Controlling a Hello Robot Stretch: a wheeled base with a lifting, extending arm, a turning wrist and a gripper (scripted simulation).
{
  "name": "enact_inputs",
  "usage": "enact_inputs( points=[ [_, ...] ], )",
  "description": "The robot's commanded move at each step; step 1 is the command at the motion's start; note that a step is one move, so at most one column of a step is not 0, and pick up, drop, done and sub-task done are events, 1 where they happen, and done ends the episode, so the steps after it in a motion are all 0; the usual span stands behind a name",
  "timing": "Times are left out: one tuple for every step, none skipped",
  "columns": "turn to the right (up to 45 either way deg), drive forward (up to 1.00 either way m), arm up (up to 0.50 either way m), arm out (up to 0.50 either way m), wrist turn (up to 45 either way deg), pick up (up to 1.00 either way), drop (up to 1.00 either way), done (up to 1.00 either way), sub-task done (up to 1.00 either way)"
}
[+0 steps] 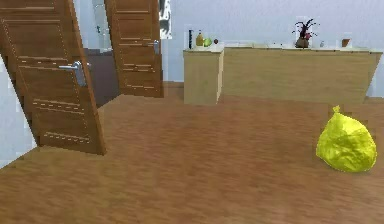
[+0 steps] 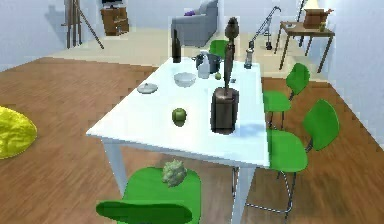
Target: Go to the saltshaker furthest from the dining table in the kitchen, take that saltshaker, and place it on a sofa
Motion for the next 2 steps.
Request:
enact_inputs(
  points=[
    [0.0, 0.75, 0.0, 0.0, 0.0, 0.0, 0.0, 0.0, 0.0],
    [30.0, 0.0, 0.0, 0.0, 0.0, 0.0, 0.0, 0.0, 0.0]
  ],
)
